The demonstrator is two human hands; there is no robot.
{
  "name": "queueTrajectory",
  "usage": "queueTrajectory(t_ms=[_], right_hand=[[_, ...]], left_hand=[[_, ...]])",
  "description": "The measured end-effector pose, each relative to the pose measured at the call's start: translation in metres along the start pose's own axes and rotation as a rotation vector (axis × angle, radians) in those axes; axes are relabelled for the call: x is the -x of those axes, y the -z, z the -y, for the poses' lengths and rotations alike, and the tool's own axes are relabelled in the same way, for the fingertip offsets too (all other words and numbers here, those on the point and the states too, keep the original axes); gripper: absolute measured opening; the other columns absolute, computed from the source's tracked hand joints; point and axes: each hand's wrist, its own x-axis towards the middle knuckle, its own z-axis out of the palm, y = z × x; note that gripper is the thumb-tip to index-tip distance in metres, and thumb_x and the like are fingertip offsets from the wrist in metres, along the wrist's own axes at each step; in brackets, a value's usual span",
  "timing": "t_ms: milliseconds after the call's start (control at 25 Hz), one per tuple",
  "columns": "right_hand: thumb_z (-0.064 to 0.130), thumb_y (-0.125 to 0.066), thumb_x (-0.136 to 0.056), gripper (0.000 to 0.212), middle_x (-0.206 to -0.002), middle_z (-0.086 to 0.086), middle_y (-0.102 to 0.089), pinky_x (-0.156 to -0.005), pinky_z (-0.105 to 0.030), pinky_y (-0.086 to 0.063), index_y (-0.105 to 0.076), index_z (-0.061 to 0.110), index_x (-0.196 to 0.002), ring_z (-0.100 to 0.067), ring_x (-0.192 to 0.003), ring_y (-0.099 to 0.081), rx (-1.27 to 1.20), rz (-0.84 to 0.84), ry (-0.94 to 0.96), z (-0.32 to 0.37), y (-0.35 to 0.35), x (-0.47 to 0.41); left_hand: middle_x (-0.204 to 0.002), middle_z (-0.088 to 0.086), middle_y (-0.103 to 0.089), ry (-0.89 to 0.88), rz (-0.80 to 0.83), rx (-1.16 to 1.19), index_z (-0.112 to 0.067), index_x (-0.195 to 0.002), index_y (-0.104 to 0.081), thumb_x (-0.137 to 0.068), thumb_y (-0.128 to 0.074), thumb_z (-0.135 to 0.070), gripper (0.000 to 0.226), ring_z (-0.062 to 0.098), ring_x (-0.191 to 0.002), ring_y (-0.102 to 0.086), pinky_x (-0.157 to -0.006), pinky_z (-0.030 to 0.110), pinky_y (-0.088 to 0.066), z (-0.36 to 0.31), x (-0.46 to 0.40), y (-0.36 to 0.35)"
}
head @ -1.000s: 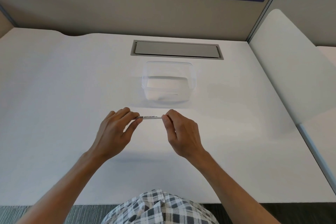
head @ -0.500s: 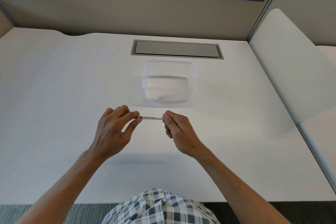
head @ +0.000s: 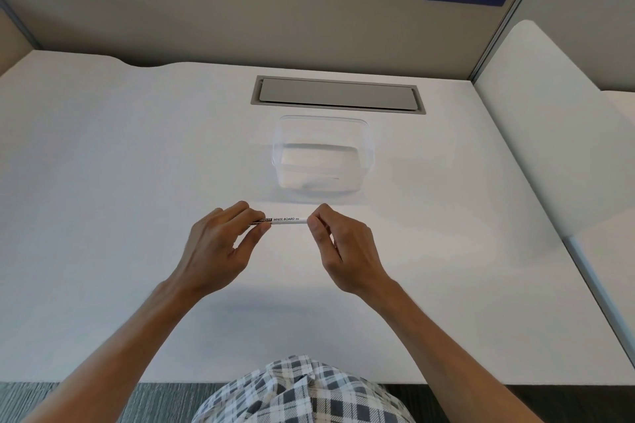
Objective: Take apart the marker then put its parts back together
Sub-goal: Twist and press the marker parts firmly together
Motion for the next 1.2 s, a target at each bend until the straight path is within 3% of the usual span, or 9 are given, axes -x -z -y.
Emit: queueTrajectory(t_ms=[120, 280, 480, 640, 760, 920, 1080, 1200], right_hand=[[0.034, -0.033, -0.102, 0.029, -0.053, 0.008, -0.034, -0.049, -0.023, -0.026, -0.035, 0.022, -0.076, -0.014, -0.051, -0.035, -0.047, -0.016, 0.046, -0.003, 0.000, -0.001], [0.026, -0.038, -0.103, 0.034, -0.052, 0.003, -0.032, -0.050, -0.038, -0.028, -0.032, 0.016, -0.071, -0.022, -0.050, -0.030, -0.322, 0.069, -0.114, 0.001, 0.000, -0.002], [0.015, -0.039, -0.106, 0.040, -0.054, 0.011, -0.030, -0.047, -0.019, -0.026, -0.038, 0.012, -0.066, -0.012, -0.050, -0.026, -0.729, 0.160, -0.411, 0.006, 0.003, -0.007], [0.019, -0.040, -0.105, 0.042, -0.061, 0.000, -0.027, -0.048, -0.022, -0.028, -0.036, 0.017, -0.063, -0.015, -0.048, -0.029, -0.781, 0.248, -0.564, 0.005, 0.009, -0.012], [0.027, -0.046, -0.104, 0.039, -0.056, 0.001, -0.045, -0.050, -0.020, -0.034, -0.047, 0.014, -0.067, -0.016, -0.049, -0.048, -0.688, 0.136, -0.523, 0.006, 0.003, -0.009], [0.025, -0.063, -0.097, 0.020, -0.071, 0.000, -0.069, -0.052, -0.021, -0.043, -0.066, 0.009, -0.086, -0.017, -0.063, -0.070, -0.737, -0.115, -0.452, 0.006, -0.003, -0.007], [0.015, -0.075, -0.086, 0.001, -0.078, 0.000, -0.077, -0.054, -0.019, -0.049, -0.075, 0.014, -0.085, -0.016, -0.070, -0.074, -0.867, -0.193, -0.464, 0.005, 0.000, -0.009], [0.013, -0.077, -0.084, 0.003, -0.075, 0.004, -0.076, -0.055, -0.018, -0.049, -0.077, 0.016, -0.084, -0.011, -0.072, -0.073, -0.898, -0.230, -0.501, 0.003, 0.000, -0.010]], left_hand=[[-0.071, -0.009, -0.051, 0.000, -0.008, 0.025, -0.015, -0.090, -0.067, -0.095, -0.048, -0.033, 0.027, 0.020, -0.054, -0.043, -0.051, 0.034, -0.040, -0.002, -0.001, 0.001], [-0.070, -0.002, -0.054, -0.025, -0.044, -0.027, -0.014, -0.091, -0.070, -0.096, -0.049, -0.031, 0.027, 0.025, -0.051, -0.042, -0.050, 0.036, -0.039, -0.004, -0.003, -0.001], [-0.067, 0.003, -0.054, -0.180, -0.140, -0.240, -0.009, -0.090, -0.071, -0.095, -0.057, -0.021, 0.019, 0.024, -0.051, -0.043, -0.050, 0.034, -0.034, -0.004, -0.005, -0.003], [-0.069, 0.004, -0.057, -0.237, -0.183, -0.315, -0.010, -0.091, -0.071, -0.094, -0.060, -0.019, 0.014, 0.023, -0.055, -0.050, -0.055, 0.034, -0.034, -0.002, -0.005, -0.007], [-0.071, 0.002, -0.057, -0.143, -0.168, -0.249, -0.010, -0.092, -0.070, -0.095, -0.058, -0.022, 0.017, 0.023, -0.059, -0.052, -0.058, 0.034, -0.036, -0.003, -0.003, -0.012], [-0.073, -0.002, -0.054, -0.013, -0.132, -0.135, -0.011, -0.093, -0.069, -0.095, -0.054, -0.025, 0.020, 0.020, -0.060, -0.050, -0.057, 0.034, -0.037, -0.008, -0.002, -0.017], [-0.075, -0.010, -0.050, 0.129, -0.076, 0.013, -0.016, -0.095, -0.067, -0.096, -0.048, -0.031, 0.024, 0.017, -0.058, -0.049, -0.058, 0.034, -0.041, -0.017, 0.001, -0.022], [-0.075, -0.014, -0.046, 0.188, 0.012, 0.186, -0.017, -0.104, -0.066, -0.096, -0.046, -0.025, 0.023, 0.017, -0.061, -0.048, -0.059, 0.033, -0.042, -0.019, 0.003, -0.025]])
